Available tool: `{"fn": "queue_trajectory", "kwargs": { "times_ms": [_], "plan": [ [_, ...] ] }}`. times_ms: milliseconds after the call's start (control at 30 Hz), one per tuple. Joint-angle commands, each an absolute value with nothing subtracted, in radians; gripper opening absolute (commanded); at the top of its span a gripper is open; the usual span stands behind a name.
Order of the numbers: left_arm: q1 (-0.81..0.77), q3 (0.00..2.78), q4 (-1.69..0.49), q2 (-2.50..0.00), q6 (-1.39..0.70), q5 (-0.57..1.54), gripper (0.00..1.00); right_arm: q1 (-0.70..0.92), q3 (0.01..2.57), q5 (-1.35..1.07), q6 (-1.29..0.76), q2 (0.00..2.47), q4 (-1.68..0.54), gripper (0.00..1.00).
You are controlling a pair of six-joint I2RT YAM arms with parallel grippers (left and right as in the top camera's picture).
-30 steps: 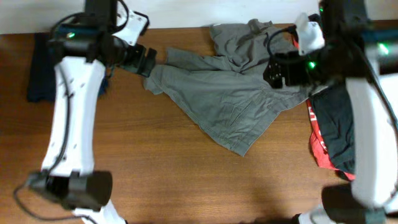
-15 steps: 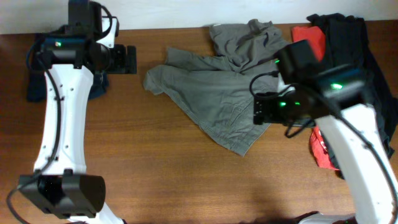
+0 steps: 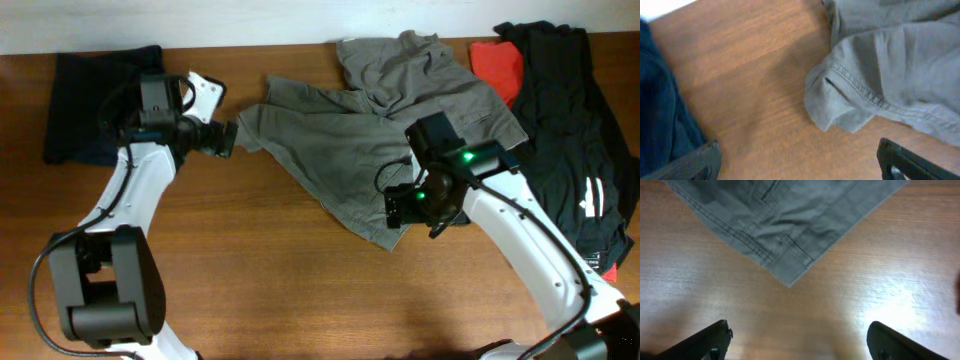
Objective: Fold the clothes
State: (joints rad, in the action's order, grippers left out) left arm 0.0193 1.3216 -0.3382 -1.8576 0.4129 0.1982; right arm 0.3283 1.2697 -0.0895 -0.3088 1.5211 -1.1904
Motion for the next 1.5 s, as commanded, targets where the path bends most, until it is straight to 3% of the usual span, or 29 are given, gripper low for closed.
{"fn": "queue_trajectory", "kwargs": {
  "times_ms": [0, 433, 700, 767, 833, 900, 933, 1067, 1133, 1167, 1200, 1300, 1467],
  "plan": [
    [0.021, 1.266, -0.265, -1.900, 0.587, 0.269, 0.99, 0.334, 1.211, -0.151, -0.281, 1.512, -1.147, 0.91],
    [0.020, 1.264, -0.165, -2.085, 0.712, 0.279, 0.98, 0.334, 1.200, -0.154, -0.286, 1.512, -1.140, 0.91],
    [0.020, 1.264, -0.089, -2.095, 0.712, 0.432, 0.95, 0.334, 1.200, -0.154, -0.290, 1.512, -1.140, 0.91],
    [0.020, 1.264, -0.070, -2.109, 0.712, 0.463, 0.89, 0.334, 1.200, -0.155, -0.296, 1.512, -1.140, 0.91],
    [0.020, 1.264, -0.053, -2.127, 0.712, 0.494, 0.78, 0.334, 1.200, -0.155, -0.296, 1.512, -1.140, 0.91],
    [0.020, 1.264, -0.048, -2.143, 0.712, 0.502, 0.64, 0.334, 1.200, -0.159, -0.297, 1.512, -1.140, 0.91],
    [0.020, 1.264, -0.049, -2.146, 0.712, 0.501, 0.52, 0.334, 1.200, -0.163, -0.297, 1.512, -1.140, 0.91],
    [0.020, 1.264, -0.038, -2.162, 0.712, 0.501, 0.42, 0.334, 1.200, -0.174, -0.300, 1.512, -1.140, 0.91],
    [0.020, 1.264, -0.027, -2.162, 0.712, 0.501, 0.28, 0.334, 1.200, -0.174, -0.300, 1.512, -1.140, 0.91],
    [0.020, 1.264, 0.001, -2.162, 0.708, 0.501, 0.10, 0.334, 1.200, -0.174, -0.305, 1.512, -1.140, 0.91],
    [0.020, 1.264, 0.025, -2.162, 0.693, 0.501, 0.01, 0.334, 1.200, -0.176, -0.308, 1.512, -1.140, 0.91],
    [0.020, 1.266, 0.104, -2.159, 0.627, 0.501, 0.01, 0.334, 1.200, -0.184, -0.329, 1.512, -1.147, 0.90],
    [0.020, 1.273, 0.162, -2.111, 0.522, 0.479, 0.01, 0.334, 1.197, -0.184, -0.424, 1.512, -1.178, 0.79]
  ]
}}
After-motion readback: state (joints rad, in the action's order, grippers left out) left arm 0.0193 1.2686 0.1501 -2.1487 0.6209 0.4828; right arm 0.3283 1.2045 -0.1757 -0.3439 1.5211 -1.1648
